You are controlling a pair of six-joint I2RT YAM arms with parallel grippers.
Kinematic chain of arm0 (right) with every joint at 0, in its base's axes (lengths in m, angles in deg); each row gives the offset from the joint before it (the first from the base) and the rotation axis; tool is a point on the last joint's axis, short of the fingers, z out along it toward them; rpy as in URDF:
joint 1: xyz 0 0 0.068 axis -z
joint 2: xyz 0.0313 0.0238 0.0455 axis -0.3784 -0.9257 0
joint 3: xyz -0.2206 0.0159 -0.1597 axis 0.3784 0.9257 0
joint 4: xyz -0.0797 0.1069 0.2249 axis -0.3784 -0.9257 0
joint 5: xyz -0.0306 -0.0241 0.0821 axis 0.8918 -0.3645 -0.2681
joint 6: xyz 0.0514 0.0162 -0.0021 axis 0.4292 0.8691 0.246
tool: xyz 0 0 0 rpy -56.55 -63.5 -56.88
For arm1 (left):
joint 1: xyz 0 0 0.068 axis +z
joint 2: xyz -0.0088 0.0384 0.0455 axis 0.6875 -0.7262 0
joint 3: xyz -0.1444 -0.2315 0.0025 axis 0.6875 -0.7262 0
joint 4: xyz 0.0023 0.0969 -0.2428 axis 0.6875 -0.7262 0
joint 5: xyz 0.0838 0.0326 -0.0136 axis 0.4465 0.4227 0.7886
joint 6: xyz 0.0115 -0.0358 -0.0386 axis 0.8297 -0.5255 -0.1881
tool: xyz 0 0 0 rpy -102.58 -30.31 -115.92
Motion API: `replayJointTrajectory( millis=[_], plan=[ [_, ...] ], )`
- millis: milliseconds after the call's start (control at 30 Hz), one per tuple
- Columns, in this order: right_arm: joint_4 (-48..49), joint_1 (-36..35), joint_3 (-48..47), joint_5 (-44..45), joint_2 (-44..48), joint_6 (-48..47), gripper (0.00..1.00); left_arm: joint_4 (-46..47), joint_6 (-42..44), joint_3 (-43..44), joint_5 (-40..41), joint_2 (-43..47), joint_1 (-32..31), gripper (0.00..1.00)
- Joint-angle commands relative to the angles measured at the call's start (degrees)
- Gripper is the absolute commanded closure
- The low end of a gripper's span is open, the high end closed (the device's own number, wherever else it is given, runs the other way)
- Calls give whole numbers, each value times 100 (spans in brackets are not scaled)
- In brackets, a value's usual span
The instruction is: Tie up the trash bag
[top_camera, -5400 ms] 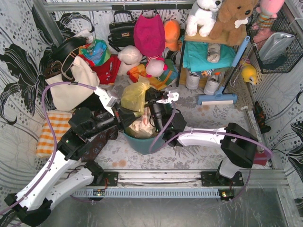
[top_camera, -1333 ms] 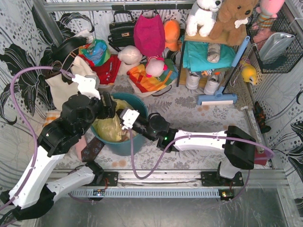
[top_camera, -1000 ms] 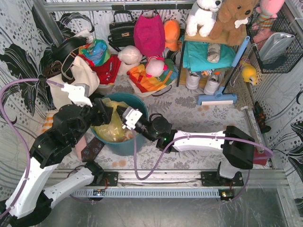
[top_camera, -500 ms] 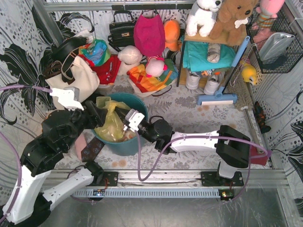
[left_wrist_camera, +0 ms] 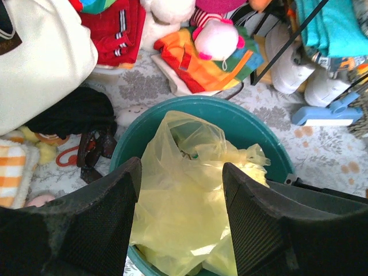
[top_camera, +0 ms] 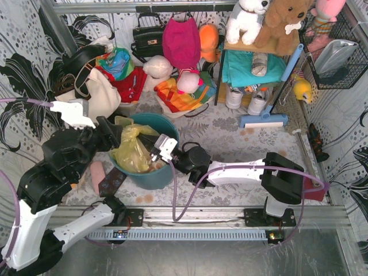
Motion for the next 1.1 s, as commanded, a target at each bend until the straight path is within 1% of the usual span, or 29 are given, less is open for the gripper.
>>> replayJointTrajectory(
  millis=[0,167,500,867,1067],
  plan=[
    [393,-51,-115,-266,-185,289,100,15,65,-245,59,-56,-12,34],
    [468,-47,-303,-314,-379,312,100,75,-1,-399,175,113,-12,36],
    [394,-46,-725,-353,-622,272,100,91,-167,-556,-189,279,-10,38],
    [574,-46,-749,-442,-648,240,100,153,-337,-816,-620,527,-5,39],
    [848,-48,-615,-589,-636,238,100,51,-481,-1049,-628,757,-5,39]
  ],
)
